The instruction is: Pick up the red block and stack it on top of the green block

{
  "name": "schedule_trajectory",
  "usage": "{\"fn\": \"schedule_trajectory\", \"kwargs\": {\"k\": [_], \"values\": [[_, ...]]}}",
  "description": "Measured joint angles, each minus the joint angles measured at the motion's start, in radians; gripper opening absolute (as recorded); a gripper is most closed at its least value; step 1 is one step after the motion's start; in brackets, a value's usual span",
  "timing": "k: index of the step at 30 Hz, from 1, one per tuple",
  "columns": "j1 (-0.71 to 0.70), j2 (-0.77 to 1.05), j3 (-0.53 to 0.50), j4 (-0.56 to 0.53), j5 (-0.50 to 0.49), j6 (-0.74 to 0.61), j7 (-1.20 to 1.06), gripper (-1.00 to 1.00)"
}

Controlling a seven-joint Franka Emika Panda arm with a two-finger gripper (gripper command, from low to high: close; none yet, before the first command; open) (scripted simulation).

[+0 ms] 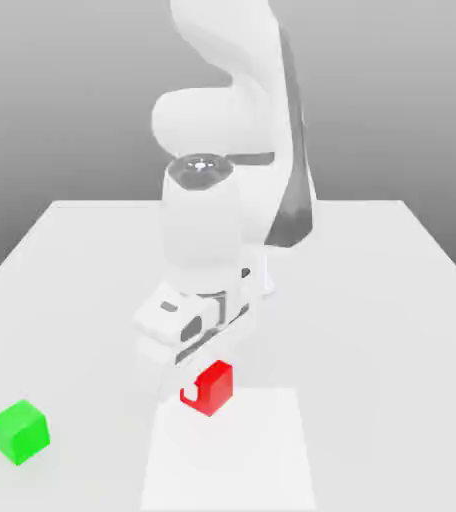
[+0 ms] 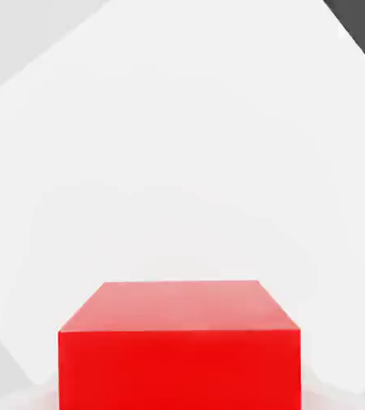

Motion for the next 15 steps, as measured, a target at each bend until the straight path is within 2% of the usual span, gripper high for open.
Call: {"fn": "schedule_trajectory", "kwargs": {"k": [4,11,15], "values": [[0.002,0.025,-0.093,0.081,0.030,-0.061,0.131,-1.00],[-0.212,0.110,-0.231,0.276,0.090,-0.179,0.437,-1.00],[-0.265,0.241,-0.212,0.337,0.204,-0.121,0.448,-1.00]]}}
